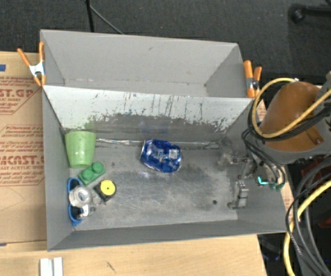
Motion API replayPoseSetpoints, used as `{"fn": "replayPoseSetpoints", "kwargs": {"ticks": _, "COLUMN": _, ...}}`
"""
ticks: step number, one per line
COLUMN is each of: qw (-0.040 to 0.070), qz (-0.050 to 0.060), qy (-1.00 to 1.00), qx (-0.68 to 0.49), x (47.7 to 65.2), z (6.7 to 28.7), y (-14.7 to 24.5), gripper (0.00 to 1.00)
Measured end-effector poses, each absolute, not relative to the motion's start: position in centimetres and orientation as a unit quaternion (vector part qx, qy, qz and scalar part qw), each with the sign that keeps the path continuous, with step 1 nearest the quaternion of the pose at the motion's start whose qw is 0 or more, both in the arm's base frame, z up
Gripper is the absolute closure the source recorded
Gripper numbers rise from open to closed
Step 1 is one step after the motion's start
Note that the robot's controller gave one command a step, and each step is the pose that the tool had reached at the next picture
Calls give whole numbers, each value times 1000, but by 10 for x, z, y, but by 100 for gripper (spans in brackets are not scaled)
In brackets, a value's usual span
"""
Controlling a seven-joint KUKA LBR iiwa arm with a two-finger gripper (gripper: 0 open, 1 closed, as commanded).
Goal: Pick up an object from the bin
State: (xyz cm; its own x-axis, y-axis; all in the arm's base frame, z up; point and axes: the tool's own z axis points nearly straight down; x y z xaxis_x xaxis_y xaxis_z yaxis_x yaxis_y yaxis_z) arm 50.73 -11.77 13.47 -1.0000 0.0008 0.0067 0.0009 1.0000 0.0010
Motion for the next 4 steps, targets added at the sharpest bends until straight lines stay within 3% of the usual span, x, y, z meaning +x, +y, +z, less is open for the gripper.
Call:
{"fn": "replayPoseSetpoints", "kwargs": {"ticks": 1, "qw": 0, "qz": -2, "qy": -999, "qx": -38, "x": 582, "z": 66, "y": -54, "gripper": 0}}
{"fn": "replayPoseSetpoints", "kwargs": {"ticks": 2, "qw": -2, "qz": -2, "qy": -991, "qx": -135, "x": 595, "z": 101, "y": 28, "gripper": 0}}
{"fn": "replayPoseSetpoints", "kwargs": {"ticks": 3, "qw": 0, "qz": -1, "qy": -985, "qx": -173, "x": 588, "z": 99, "y": 45, "gripper": 0}}
{"fn": "replayPoseSetpoints", "kwargs": {"ticks": 4, "qw": 1, "qz": 0, "qy": -970, "qx": -243, "x": 590, "z": 68, "y": 43, "gripper": 0}}
